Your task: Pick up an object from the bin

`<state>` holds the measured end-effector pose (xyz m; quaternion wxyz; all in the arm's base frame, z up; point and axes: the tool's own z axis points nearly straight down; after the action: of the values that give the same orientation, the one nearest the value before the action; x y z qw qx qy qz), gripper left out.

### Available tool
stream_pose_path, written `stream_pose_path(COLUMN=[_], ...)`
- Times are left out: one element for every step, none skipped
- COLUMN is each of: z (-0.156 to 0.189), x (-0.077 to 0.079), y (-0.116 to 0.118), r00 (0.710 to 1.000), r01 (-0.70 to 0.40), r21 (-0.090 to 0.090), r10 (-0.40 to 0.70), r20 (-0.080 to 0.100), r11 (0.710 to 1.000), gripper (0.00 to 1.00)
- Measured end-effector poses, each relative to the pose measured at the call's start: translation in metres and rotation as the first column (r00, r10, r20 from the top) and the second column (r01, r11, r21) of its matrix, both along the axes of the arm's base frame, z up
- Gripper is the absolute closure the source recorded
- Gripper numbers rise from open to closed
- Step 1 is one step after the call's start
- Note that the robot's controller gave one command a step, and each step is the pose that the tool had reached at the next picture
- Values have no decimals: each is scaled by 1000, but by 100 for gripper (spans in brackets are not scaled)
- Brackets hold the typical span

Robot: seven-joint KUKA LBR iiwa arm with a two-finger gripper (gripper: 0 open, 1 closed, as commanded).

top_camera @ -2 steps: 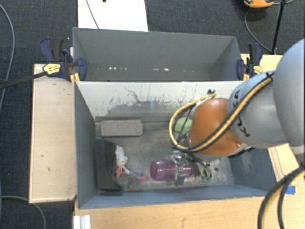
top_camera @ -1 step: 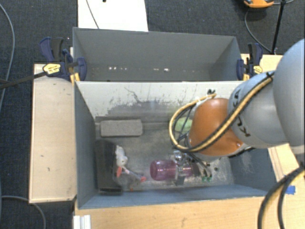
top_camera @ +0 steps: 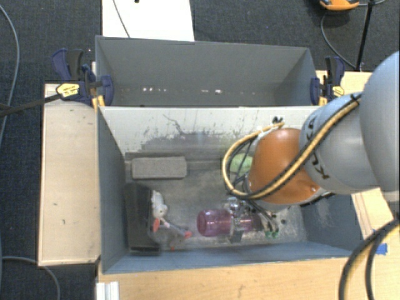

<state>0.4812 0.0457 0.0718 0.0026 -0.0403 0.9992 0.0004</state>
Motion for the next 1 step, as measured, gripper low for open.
stream_pose_path(z=[53], x=[16], y=[1], r00=[1000], r01=[-8], r21=[0], r10=[8], r20=[1], r11=[1000], gripper=[100])
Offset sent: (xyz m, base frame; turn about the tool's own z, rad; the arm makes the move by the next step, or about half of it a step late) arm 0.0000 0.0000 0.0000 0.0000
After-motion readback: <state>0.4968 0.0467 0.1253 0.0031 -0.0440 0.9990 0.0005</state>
